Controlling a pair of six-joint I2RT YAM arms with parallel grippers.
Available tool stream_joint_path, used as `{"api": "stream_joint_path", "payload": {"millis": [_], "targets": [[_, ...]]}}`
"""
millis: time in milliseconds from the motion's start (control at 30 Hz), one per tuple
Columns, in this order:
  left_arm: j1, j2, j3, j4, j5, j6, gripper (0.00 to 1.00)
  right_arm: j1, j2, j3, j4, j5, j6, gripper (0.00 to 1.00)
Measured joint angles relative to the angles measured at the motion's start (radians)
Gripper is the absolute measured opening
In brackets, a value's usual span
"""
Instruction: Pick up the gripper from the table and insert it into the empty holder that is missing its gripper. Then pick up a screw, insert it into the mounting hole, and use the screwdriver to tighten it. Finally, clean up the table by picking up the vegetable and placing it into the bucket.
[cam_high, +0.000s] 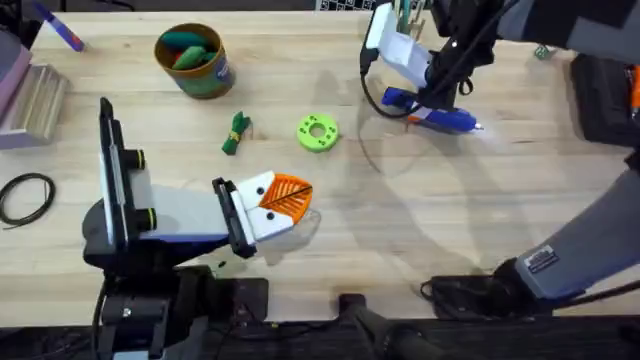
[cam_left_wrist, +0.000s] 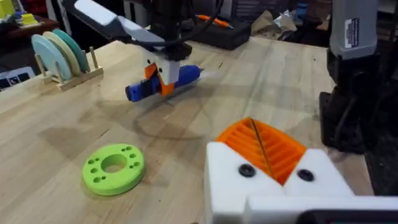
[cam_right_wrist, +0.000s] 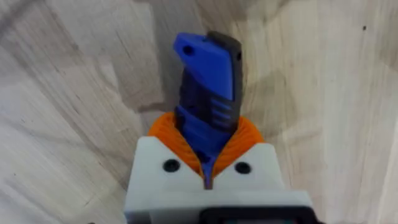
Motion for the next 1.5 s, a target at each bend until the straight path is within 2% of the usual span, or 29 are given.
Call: {"api": "stream_joint_path", "payload": {"millis": [100, 133, 333, 367, 633, 733, 767, 833, 867, 1000, 1100, 1200, 1300, 1367, 1433, 1500], "targets": [[0.000, 0.000, 0.000, 0.000, 0.000, 0.000, 0.012, 0.000, 0.003, 0.000, 0.001, 0.006, 0.001, 0.030], [0.000, 0.000, 0.000, 0.000, 0.000, 0.000, 0.012, 0.000, 0.003, 0.000, 0.000, 0.007, 0.000, 0.097], [0.000, 0.000, 0.000, 0.000, 0.000, 0.000, 0.012, 0.001, 0.002, 0.000, 0.003, 0.019, 0.021, 0.942], [0.000, 0.000, 0.000, 0.000, 0.000, 0.000, 0.012, 0.003, 0.002, 0.000, 0.003, 0.019, 0.034, 0.974], [0.000, 0.000, 0.000, 0.000, -0.001, 0.003, 0.026, 0.052, -0.050, 0.000, -0.006, 0.019, 0.170, 0.987], [0.000, 0.000, 0.000, 0.000, -0.003, 0.006, 0.449, 0.089, -0.133, 0.000, -0.005, 0.019, 0.233, 0.989], [0.000, 0.000, 0.000, 0.000, -0.004, 0.006, 0.638, 0.103, -0.171, 0.000, -0.005, 0.019, 0.264, 0.989], [0.000, 0.000, 0.000, 0.000, -0.004, 0.005, 0.926, 0.128, -0.239, 0.000, -0.005, 0.019, 0.329, 0.991], [0.000, 0.000, 0.000, 0.000, -0.004, 0.004, 0.970, 0.142, -0.273, 0.000, -0.006, 0.019, 0.371, 0.990], [0.000, 0.000, 0.000, 0.010, -0.011, 0.004, 0.988, 0.186, -0.404, 0.000, -0.011, 0.019, 0.568, 0.990], [0.000, 0.000, -0.004, 0.116, -0.020, -0.011, 0.987, 0.204, -0.496, 0.000, -0.015, 0.019, 0.770, 0.990], [0.000, 0.000, -0.003, 0.282, -0.052, -0.088, 0.987, 0.205, -0.570, 0.000, -0.036, 0.018, 0.950, 0.990], [0.000, 0.000, -0.001, 0.350, -0.108, -0.176, 0.986, 0.205, -0.630, 0.000, -0.053, 0.019, 1.069, 0.990], [0.004, 0.000, 0.012, 0.297, -0.128, -0.214, 0.986, 0.205, -0.664, 0.000, -0.074, 0.018, 1.114, 0.990], [0.018, 0.000, 0.054, 0.171, -0.146, -0.232, 0.986, 0.205, -0.696, 0.000, -0.102, 0.018, 1.143, 0.990], [0.042, 0.002, 0.131, 0.026, -0.170, -0.221, 0.986, 0.205, -0.725, 0.000, -0.130, 0.019, 1.163, 0.991]]}}
